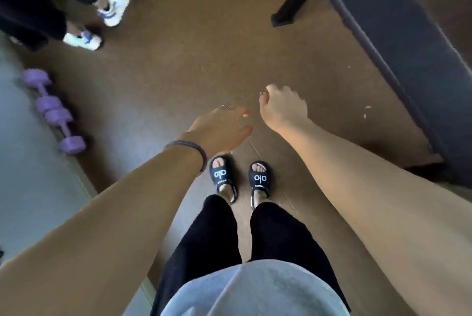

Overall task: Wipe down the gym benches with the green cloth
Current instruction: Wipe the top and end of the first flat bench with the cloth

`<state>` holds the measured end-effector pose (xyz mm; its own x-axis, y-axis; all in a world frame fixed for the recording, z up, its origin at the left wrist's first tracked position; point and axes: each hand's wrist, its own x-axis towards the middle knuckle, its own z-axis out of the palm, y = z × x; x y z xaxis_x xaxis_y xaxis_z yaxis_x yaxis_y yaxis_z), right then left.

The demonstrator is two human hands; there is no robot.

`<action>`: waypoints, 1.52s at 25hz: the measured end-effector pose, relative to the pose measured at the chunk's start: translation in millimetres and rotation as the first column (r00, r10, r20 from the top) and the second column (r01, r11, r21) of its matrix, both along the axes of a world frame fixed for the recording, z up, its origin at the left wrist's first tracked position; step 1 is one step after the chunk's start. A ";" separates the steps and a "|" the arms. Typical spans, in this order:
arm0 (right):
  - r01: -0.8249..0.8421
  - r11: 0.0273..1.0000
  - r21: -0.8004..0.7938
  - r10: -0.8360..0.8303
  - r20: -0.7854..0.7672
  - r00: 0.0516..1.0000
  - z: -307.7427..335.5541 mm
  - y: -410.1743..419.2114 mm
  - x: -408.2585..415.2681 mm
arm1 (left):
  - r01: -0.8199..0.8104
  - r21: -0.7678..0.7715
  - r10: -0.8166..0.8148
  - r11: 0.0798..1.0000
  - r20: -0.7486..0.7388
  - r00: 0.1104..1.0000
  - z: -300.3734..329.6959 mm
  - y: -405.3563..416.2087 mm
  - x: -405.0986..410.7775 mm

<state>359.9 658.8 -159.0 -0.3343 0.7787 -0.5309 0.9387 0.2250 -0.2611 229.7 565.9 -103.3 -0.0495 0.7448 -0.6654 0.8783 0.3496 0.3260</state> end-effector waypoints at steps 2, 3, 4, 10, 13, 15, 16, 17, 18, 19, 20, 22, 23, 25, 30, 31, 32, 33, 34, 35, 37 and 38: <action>0.128 0.992 -0.005 -0.128 -0.006 0.992 -12.1 10.7 35.8 | 0.106 0.001 -0.106 0.994 0.004 0.994 -14.7 29.3 23.9; 0.199 0.980 -0.004 -0.199 -0.010 0.980 -18.5 14.2 54.7 | 0.175 0.008 -0.175 0.984 -0.003 0.984 -24.8 43.0 37.3; 0.268 0.963 0.002 -0.268 -0.011 0.963 -25.1 16.2 73.7 | 0.247 0.021 -0.247 0.969 -0.007 0.969 -35.0 55.2 51.3; 0.648 0.761 0.035 -0.648 -0.021 0.762 -74.4 4.0 200.3 | 0.575 0.085 -0.579 0.814 0.034 0.815 -79.5 104.3 155.9; 0.755 0.656 0.007 -0.755 -0.015 0.656 -104.9 -7.5 265.1 | 0.706 0.066 -0.707 0.705 -0.010 0.707 -93.6 117.7 219.2; 0.793 0.610 -0.010 -0.793 0.002 0.610 -129.2 -13.8 305.3 | 0.743 0.068 -0.744 0.666 -0.016 0.668 -111.8 125.3 262.9; 0.806 0.592 -0.020 -0.806 0.002 0.592 -140.8 -17.3 319.4 | 0.752 0.075 -0.753 0.655 -0.014 0.657 -121.3 127.2 278.2; 0.819 0.574 -0.024 -0.819 0.004 0.574 -154.5 -21.0 338.8 | 0.764 0.088 -0.766 0.640 -0.016 0.643 -136.1 129.6 299.1; 0.827 0.561 -0.032 -0.827 0.009 0.562 -171.3 -24.4 358.8 | 0.774 0.105 -0.777 0.624 -0.024 0.629 -152.9 132.8 320.5; 0.835 0.548 -0.045 -0.836 0.010 0.549 -187.2 -26.9 375.1 | 0.781 0.116 -0.784 0.613 -0.029 0.620 -168.2 136.4 337.2; 0.849 0.525 -0.061 -0.850 0.010 0.526 -205.1 -28.6 389.1 | 0.791 0.125 -0.794 0.599 -0.034 0.607 -184.6 140.1 351.7; 0.895 0.436 -0.092 -0.899 -0.004 0.437 -242.9 -27.9 412.3 | 0.817 0.136 -0.820 0.561 -0.046 0.571 -224.3 150.3 377.6; 0.921 0.377 -0.103 -0.926 -0.009 0.378 -265.7 -24.9 421.8 | 0.828 0.143 -0.833 0.542 -0.043 0.552 -248.3 158.0 390.7; 0.944 0.302 -0.131 -0.953 -0.009 0.303 -314.9 -18.1 435.0 | 0.843 0.160 -0.849 0.514 -0.045 0.526 -295.9 172.9 409.7; 0.962 0.226 -0.150 -0.974 -0.007 0.228 -452.3 4.2 457.8 | 0.871 0.239 -0.885 0.430 -0.081 0.459 -422.0 214.1 451.0; 0.966 0.211 -0.150 -0.977 0.004 0.214 -475.0 6.6 462.1 | 0.875 0.257 -0.892 0.409 -0.087 0.443 -444.3 220.3 459.4; 0.971 0.196 -0.136 -0.979 0.027 0.202 -495.0 8.7 466.1 | 0.876 0.278 -0.897 0.393 -0.093 0.432 -464.1 225.8 467.8; 0.976 0.188 -0.112 -0.980 0.051 0.194 -514.3 11.1 470.2 | 0.876 0.301 -0.902 0.378 -0.094 0.421 -484.5 232.2 477.8; 0.979 0.190 -0.078 -0.979 0.066 0.195 -530.0 12.9 472.8 | 0.876 0.321 -0.908 0.361 -0.095 0.409 -500.4 238.1 487.7; 0.980 0.194 -0.040 -0.978 0.068 0.196 -541.5 14.0 473.5 | 0.877 0.334 -0.913 0.345 -0.097 0.396 -511.6 242.9 496.9; 0.982 0.183 0.037 -0.983 0.028 0.182 -560.0 15.1 472.7 | 0.874 0.360 -0.920 0.327 -0.089 0.381 -524.9 250.5 513.1; 0.984 0.166 0.058 -0.986 -0.008 0.166 -564.6 15.7 473.5 | 0.864 0.386 -0.922 0.322 -0.078 0.379 -528.1 254.9 520.1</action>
